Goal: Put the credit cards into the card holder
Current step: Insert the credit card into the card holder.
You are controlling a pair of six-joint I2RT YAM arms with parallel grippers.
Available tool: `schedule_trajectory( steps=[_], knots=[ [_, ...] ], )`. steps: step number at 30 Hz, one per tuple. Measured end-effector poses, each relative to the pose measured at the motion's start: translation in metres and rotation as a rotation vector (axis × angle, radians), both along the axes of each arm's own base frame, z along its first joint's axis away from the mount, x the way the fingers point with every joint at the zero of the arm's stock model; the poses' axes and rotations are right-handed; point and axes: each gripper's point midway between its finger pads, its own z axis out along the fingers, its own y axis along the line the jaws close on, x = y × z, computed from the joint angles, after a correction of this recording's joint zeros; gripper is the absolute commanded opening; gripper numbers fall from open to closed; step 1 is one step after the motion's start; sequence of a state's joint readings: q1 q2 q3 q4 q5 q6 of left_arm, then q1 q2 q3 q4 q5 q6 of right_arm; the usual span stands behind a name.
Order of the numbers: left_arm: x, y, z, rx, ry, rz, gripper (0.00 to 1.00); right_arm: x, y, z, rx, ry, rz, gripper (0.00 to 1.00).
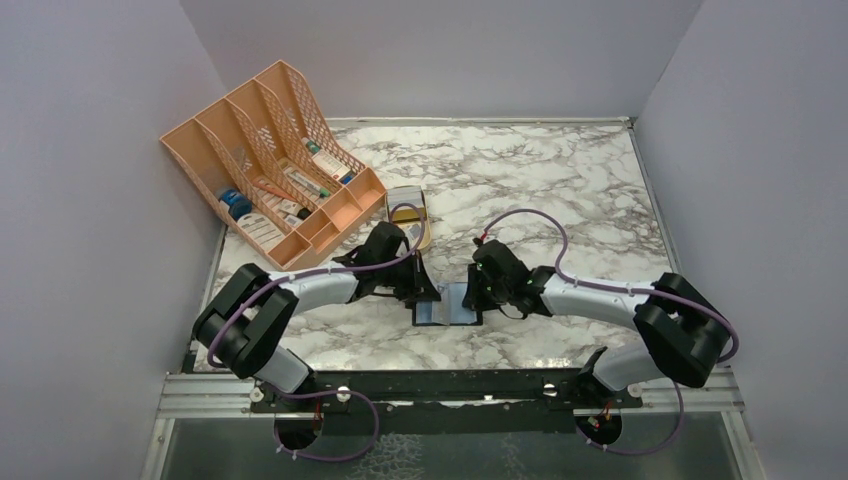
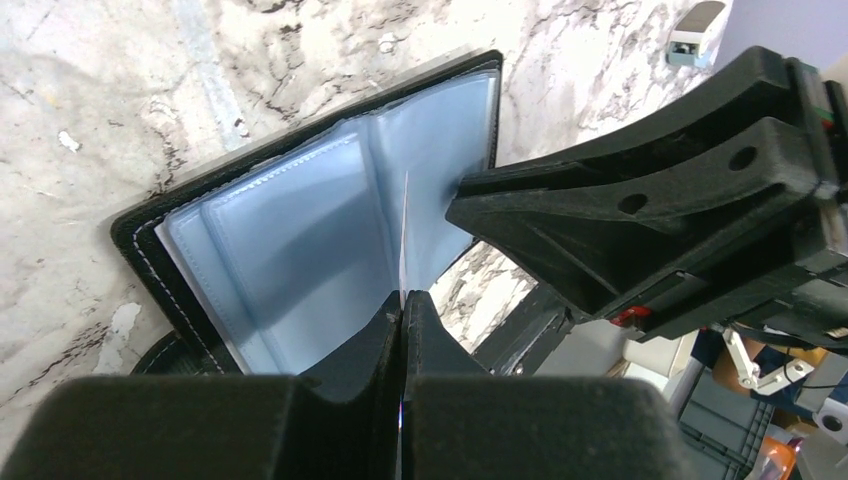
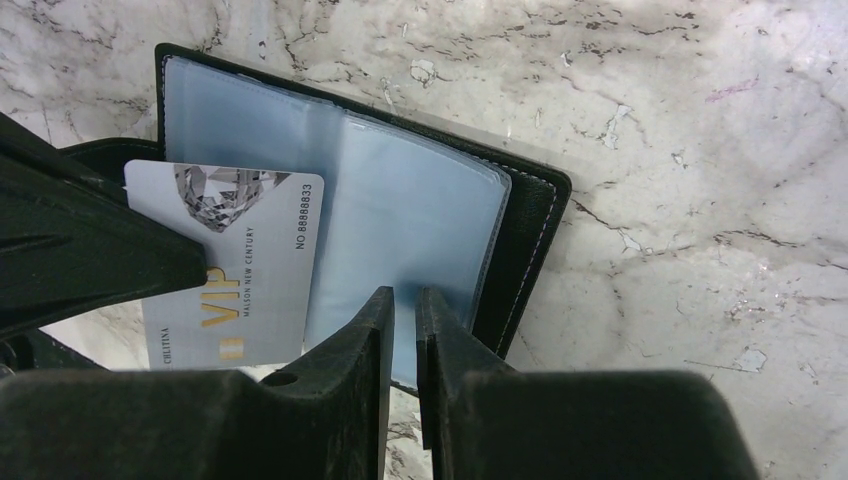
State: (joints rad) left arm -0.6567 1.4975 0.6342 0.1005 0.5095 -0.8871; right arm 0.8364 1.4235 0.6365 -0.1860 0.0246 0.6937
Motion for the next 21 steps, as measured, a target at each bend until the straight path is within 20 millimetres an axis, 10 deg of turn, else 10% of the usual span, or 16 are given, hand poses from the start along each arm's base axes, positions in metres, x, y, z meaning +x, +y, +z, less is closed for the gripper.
schedule_trajectory(
  steps=[21],
  knots=[
    [-0.0039, 0.0033, -0.0108, 0.032, 0.037, 0.0, 0.0, -0.0033, -0.0062, -0.0004, 0.004, -0.004, -0.021, 0.15]
  ],
)
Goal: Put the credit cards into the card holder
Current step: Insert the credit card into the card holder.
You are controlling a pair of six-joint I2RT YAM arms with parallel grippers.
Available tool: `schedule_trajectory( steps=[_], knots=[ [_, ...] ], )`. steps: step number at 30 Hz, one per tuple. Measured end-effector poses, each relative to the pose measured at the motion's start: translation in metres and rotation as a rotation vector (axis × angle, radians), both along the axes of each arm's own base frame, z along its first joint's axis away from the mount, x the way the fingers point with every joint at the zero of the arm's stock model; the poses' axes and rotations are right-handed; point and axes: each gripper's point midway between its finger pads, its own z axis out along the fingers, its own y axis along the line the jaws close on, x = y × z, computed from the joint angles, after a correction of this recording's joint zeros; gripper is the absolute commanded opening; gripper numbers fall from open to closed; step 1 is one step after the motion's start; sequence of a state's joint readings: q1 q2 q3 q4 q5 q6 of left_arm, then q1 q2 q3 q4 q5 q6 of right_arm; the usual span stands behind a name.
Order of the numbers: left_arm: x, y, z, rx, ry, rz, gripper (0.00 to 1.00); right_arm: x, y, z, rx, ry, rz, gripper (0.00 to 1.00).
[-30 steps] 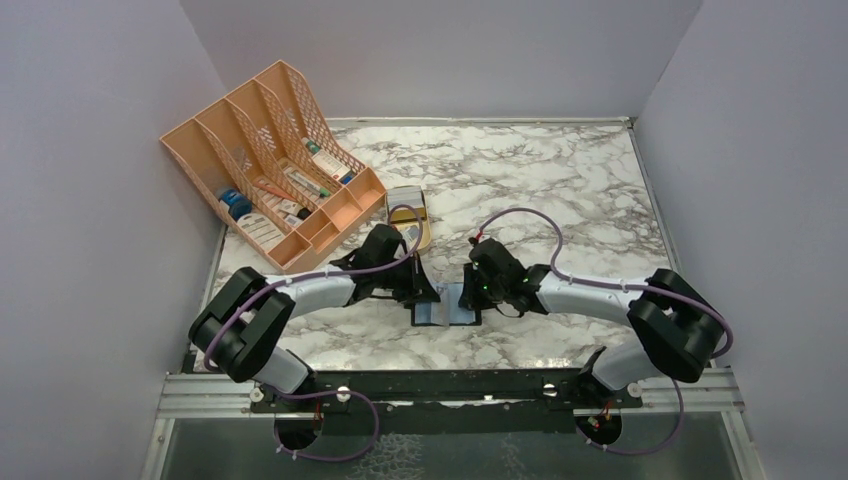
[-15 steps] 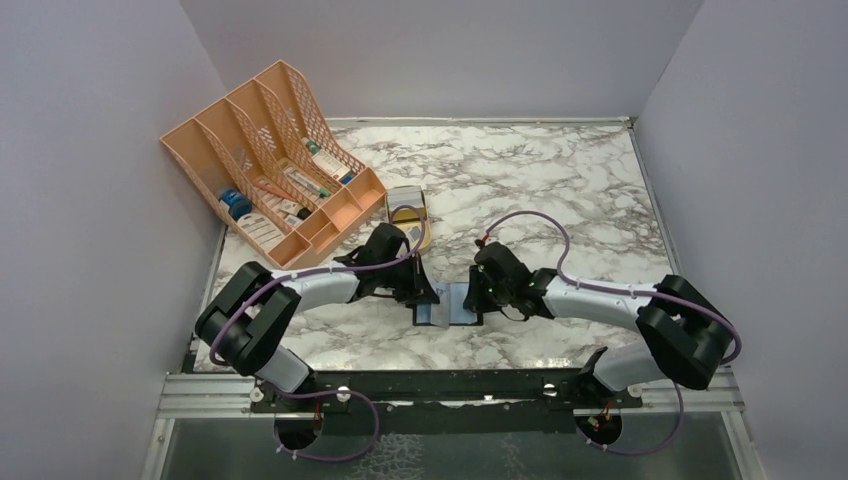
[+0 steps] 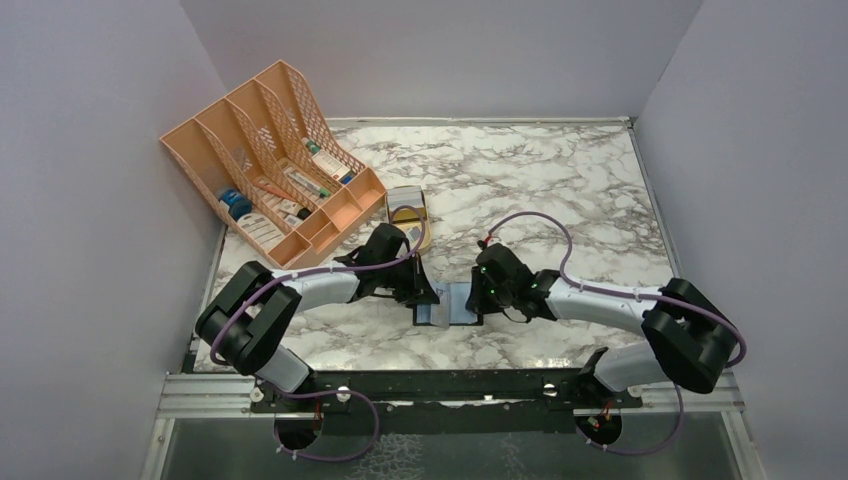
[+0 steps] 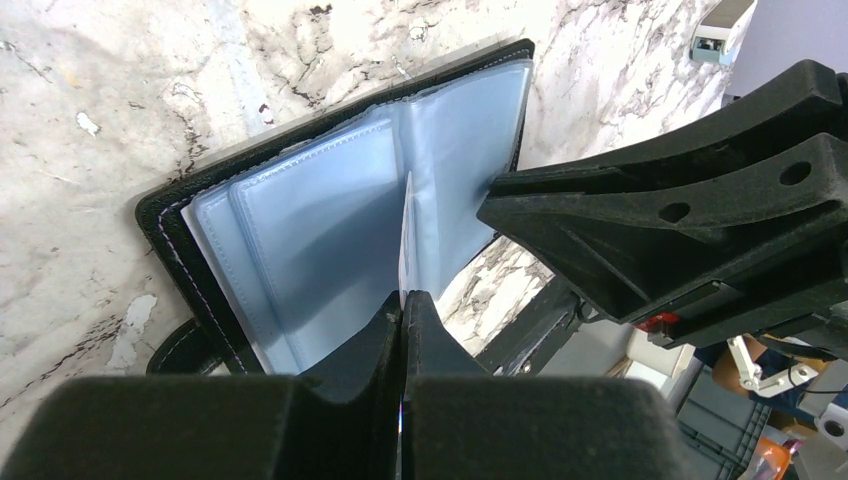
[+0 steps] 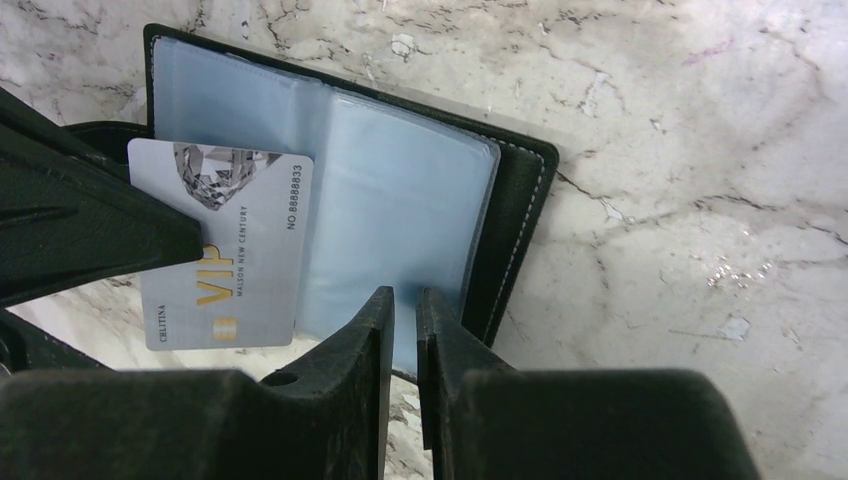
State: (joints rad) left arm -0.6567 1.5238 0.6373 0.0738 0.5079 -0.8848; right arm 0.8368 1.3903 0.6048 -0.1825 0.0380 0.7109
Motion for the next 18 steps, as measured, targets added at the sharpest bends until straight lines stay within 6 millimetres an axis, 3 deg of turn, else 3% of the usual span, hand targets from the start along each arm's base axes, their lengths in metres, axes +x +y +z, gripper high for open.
schedule_trajectory(
  steps=[5, 12, 18],
  knots=[
    [0.0, 0.0, 0.0, 0.0, 0.0, 0.0, 0.0, -0.003, -0.007, 0.008, -0.009, -0.003, -0.006, 0.15],
    [0.001, -0.001, 0.001, -0.002, 0.002, 0.003, 0.0, 0.006, -0.001, 0.022, -0.008, -0.028, -0.01, 0.15],
    [0.001, -0.001, 0.001, -0.003, 0.003, 0.004, 0.0, 0.01, -0.004, 0.007, -0.07, -0.011, -0.011, 0.14]
  ],
)
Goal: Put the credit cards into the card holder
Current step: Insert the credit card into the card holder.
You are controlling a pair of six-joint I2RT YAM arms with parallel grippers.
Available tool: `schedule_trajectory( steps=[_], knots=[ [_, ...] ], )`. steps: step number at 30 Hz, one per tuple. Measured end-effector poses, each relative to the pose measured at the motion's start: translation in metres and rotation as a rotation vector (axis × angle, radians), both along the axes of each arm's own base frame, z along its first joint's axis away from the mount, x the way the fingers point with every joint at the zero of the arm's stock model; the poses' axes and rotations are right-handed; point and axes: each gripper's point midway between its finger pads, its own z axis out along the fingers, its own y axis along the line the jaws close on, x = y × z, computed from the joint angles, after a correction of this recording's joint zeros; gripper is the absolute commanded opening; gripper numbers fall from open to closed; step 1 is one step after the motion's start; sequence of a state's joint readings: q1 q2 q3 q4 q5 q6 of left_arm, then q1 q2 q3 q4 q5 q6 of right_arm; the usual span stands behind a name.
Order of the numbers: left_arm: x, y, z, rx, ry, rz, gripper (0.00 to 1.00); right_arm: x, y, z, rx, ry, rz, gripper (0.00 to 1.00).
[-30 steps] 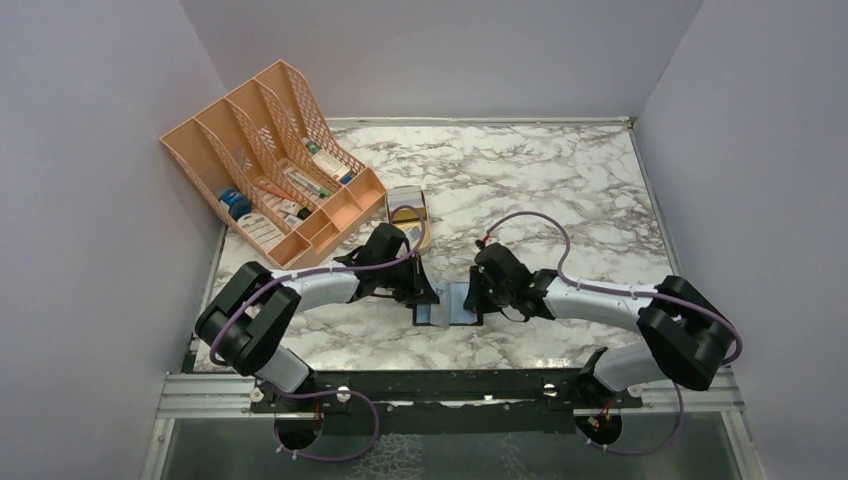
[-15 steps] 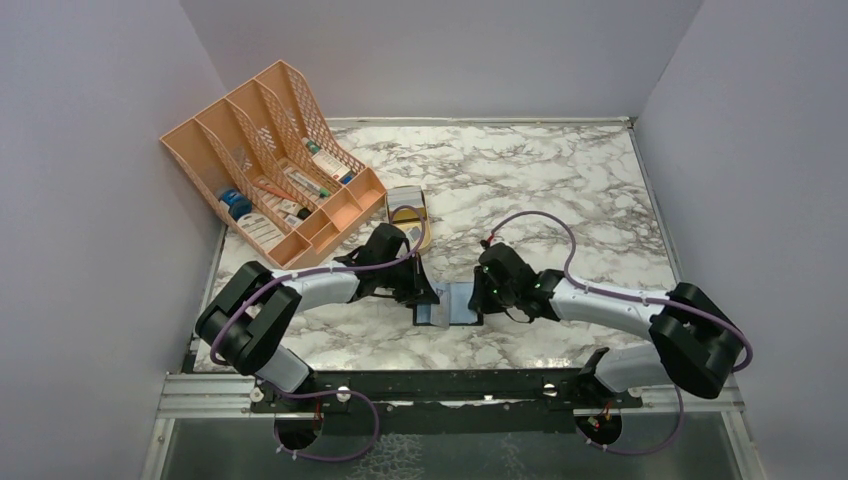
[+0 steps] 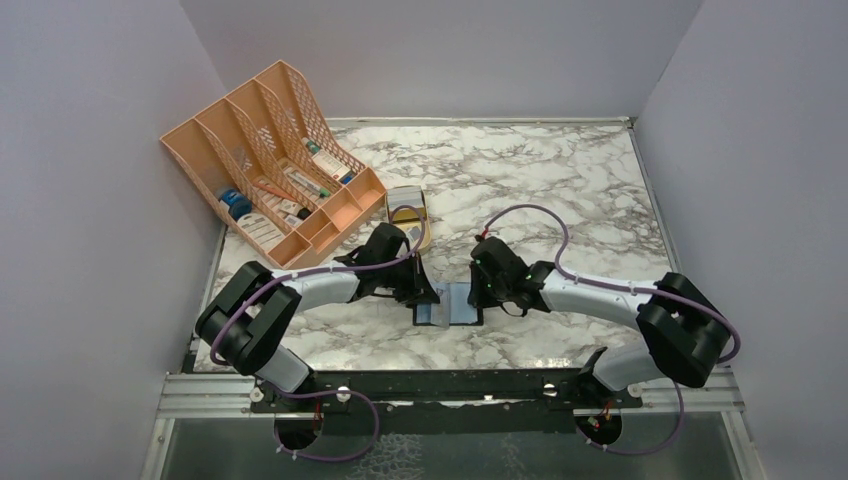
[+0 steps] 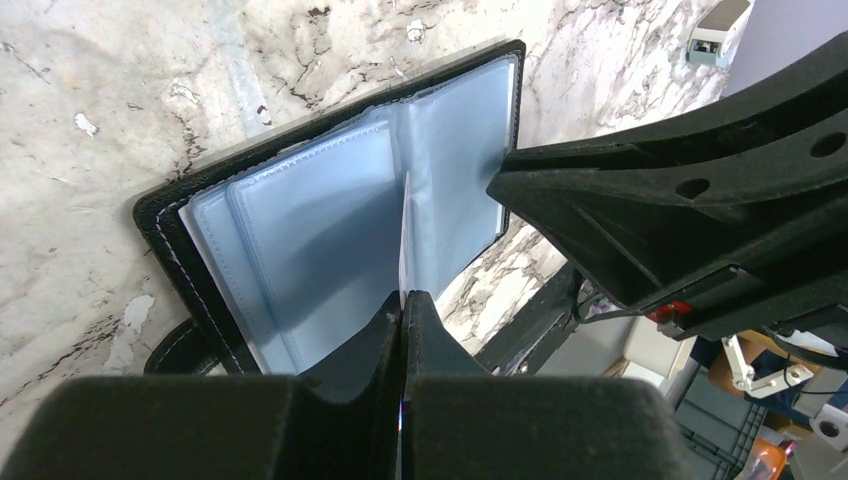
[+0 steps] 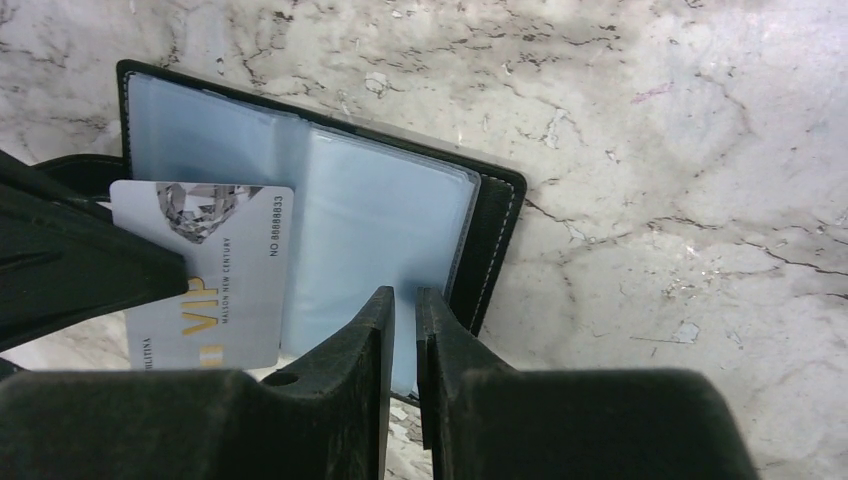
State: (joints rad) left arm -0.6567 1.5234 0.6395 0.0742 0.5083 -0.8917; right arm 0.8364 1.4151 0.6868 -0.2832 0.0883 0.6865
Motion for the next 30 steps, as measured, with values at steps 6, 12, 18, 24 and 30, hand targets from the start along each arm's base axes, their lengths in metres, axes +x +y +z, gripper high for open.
schedule_trajectory(
  steps=[6, 12, 18, 24, 30],
  knots=[
    [-0.001, 0.002, 0.001, 0.004, 0.001, -0.001, 0.0, 0.002, -0.004, -0.004, -0.025, -0.006, -0.012, 0.14],
    [0.002, 0.003, 0.01, -0.002, -0.015, -0.011, 0.0, 0.001, -0.008, -0.009, -0.041, -0.004, -0.018, 0.13],
    [0.007, 0.0, 0.018, -0.028, -0.034, -0.042, 0.0, 0.002, -0.008, -0.009, -0.039, -0.006, -0.018, 0.13],
    [0.003, -0.002, 0.012, -0.033, -0.004, -0.062, 0.0, 0.002, -0.008, -0.009, -0.039, -0.006, -0.018, 0.13],
    [0.002, -0.005, 0.005, -0.039, 0.014, -0.075, 0.0, 0.002, -0.008, -0.009, -0.037, -0.007, -0.018, 0.13]
  ],
)
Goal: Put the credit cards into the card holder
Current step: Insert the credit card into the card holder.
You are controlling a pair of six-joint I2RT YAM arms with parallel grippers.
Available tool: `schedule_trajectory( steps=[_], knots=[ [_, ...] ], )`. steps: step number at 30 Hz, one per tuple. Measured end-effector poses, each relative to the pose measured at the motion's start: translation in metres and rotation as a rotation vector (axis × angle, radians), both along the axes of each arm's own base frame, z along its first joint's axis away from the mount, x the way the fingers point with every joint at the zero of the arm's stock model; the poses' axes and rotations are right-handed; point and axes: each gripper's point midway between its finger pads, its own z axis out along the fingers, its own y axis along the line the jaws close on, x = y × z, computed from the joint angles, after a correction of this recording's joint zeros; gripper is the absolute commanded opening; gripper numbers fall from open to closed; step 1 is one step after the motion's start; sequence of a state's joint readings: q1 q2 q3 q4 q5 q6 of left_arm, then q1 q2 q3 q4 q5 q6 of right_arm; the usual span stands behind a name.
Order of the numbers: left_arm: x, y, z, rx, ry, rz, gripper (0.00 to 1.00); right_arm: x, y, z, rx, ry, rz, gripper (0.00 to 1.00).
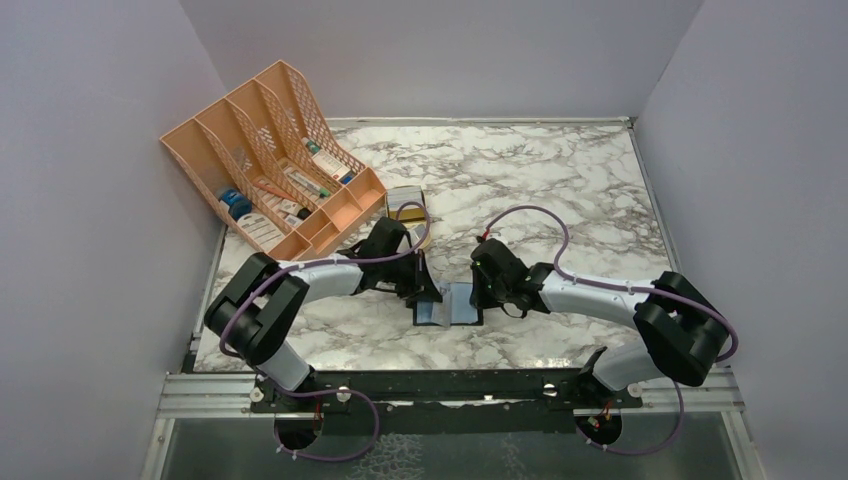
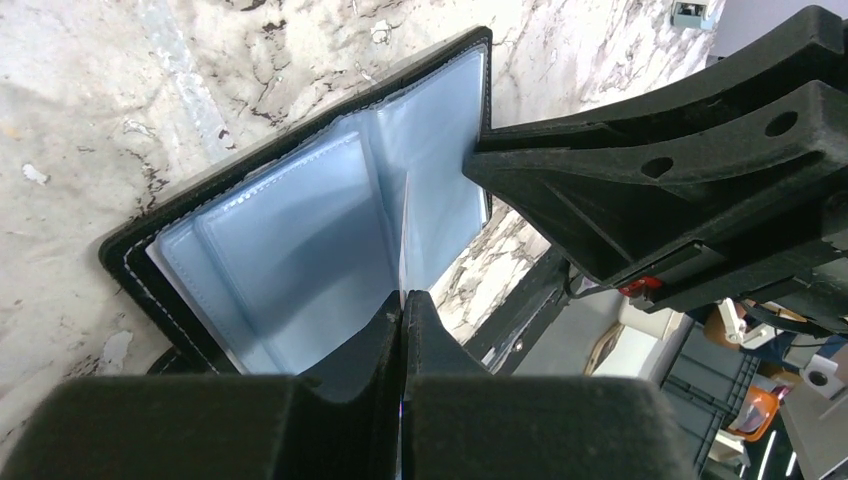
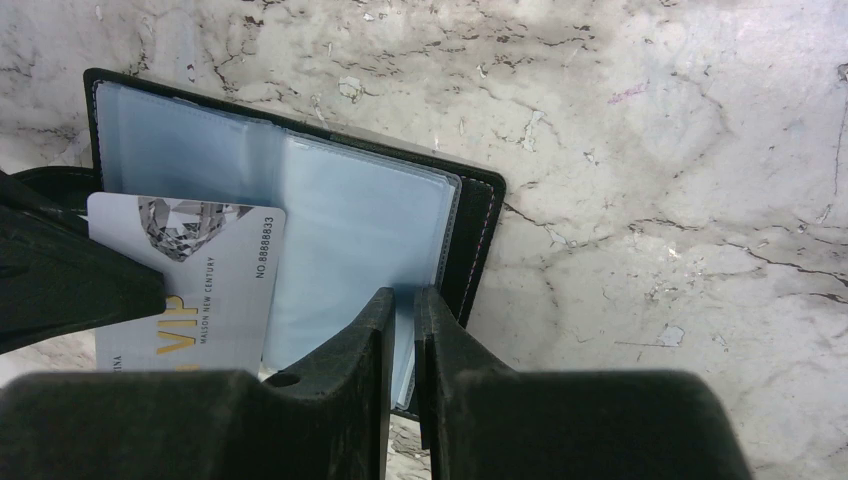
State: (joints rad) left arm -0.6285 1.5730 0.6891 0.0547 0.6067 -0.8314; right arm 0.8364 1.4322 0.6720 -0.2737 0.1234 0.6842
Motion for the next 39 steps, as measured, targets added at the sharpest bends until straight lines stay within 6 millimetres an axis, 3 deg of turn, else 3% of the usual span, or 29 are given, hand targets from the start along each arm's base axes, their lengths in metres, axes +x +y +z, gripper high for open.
schedule_trajectory(
  steps=[24, 39],
  knots=[
    [0.004, 0.004, -0.021, 0.018, 0.051, 0.055, 0.0, 0.0, 0.0, 0.0, 0.006, -0.005, 0.0, 0.12],
    [0.003, 0.005, -0.019, 0.009, 0.056, 0.073, 0.0, 0.0, 0.0, 0.0, 0.007, -0.005, 0.0, 0.12]
  ],
)
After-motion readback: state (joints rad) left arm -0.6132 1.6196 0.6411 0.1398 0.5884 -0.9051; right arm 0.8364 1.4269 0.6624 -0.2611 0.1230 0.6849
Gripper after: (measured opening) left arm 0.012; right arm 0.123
